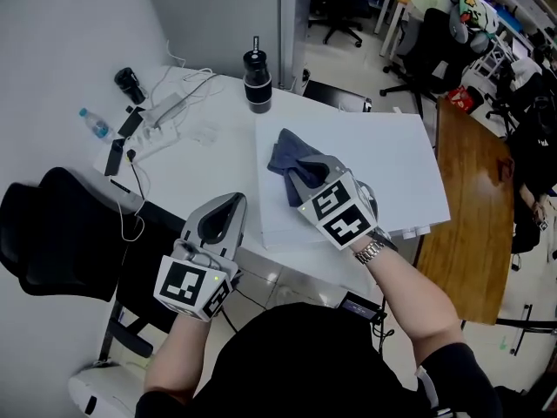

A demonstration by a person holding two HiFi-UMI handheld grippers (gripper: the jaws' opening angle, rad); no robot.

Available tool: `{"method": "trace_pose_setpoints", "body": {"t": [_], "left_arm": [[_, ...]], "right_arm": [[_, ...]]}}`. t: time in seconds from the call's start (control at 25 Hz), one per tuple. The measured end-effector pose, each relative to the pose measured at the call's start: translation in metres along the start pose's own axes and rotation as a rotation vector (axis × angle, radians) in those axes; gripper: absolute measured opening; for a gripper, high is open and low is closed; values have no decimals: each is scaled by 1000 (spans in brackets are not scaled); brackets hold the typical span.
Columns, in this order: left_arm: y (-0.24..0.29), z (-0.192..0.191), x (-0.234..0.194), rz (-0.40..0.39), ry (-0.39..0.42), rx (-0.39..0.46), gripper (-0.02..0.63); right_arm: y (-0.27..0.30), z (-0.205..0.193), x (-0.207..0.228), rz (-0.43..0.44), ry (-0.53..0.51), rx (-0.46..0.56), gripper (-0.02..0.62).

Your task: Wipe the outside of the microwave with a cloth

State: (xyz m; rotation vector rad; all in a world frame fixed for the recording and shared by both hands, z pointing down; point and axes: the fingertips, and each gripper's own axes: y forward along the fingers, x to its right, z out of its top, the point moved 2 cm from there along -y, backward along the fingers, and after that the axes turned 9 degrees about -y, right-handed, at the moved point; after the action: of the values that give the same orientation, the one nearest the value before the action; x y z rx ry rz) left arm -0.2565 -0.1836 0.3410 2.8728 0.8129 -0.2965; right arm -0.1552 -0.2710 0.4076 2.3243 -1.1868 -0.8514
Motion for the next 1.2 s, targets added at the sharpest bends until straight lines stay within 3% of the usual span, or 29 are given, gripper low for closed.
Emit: {"method": "trace_pose_setpoints", "body": {"t": [0.52,1.2], "left_arm": [[9,-1,32,-8,14,2,5],[36,1,103,48,50,5,5]], "right_arm": [[-40,-51,45,-80,23,-42,35],[-95,-116,96,-102,28,-39,35]]}}
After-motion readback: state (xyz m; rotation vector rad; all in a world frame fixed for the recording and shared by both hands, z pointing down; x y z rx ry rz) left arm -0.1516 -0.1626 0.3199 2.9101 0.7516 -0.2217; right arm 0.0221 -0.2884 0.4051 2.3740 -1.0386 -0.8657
